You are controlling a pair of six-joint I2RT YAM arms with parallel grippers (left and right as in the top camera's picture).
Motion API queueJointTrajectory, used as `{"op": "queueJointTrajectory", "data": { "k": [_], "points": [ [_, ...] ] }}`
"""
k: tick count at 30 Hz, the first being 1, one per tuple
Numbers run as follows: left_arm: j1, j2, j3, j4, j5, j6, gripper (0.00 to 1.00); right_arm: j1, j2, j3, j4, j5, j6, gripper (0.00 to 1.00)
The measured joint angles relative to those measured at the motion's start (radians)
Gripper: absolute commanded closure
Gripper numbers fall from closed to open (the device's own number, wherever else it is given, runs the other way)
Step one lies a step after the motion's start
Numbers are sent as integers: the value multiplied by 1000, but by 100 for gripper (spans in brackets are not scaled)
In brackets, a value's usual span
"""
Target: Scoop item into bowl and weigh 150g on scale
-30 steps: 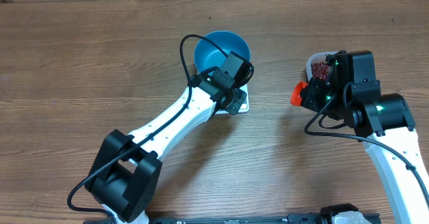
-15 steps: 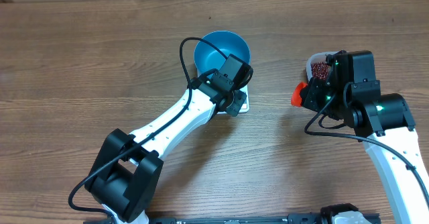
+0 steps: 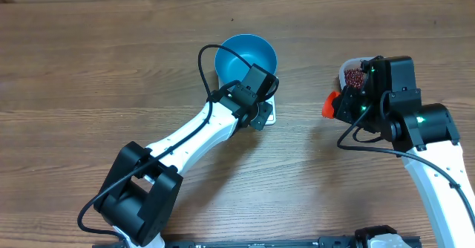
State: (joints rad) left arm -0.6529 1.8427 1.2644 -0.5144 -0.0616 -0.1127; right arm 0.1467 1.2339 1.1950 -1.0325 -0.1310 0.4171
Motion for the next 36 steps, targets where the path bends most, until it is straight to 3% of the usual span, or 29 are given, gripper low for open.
{"op": "queueJointTrajectory", "data": {
  "k": [10, 36],
  "points": [
    [0, -1, -43, 93, -18, 0, 95, 0, 0, 0, 3, 0, 0, 89],
    [0, 20, -43, 127, -56, 0, 96, 0, 0, 0, 15, 0, 0, 89]
  ]
}}
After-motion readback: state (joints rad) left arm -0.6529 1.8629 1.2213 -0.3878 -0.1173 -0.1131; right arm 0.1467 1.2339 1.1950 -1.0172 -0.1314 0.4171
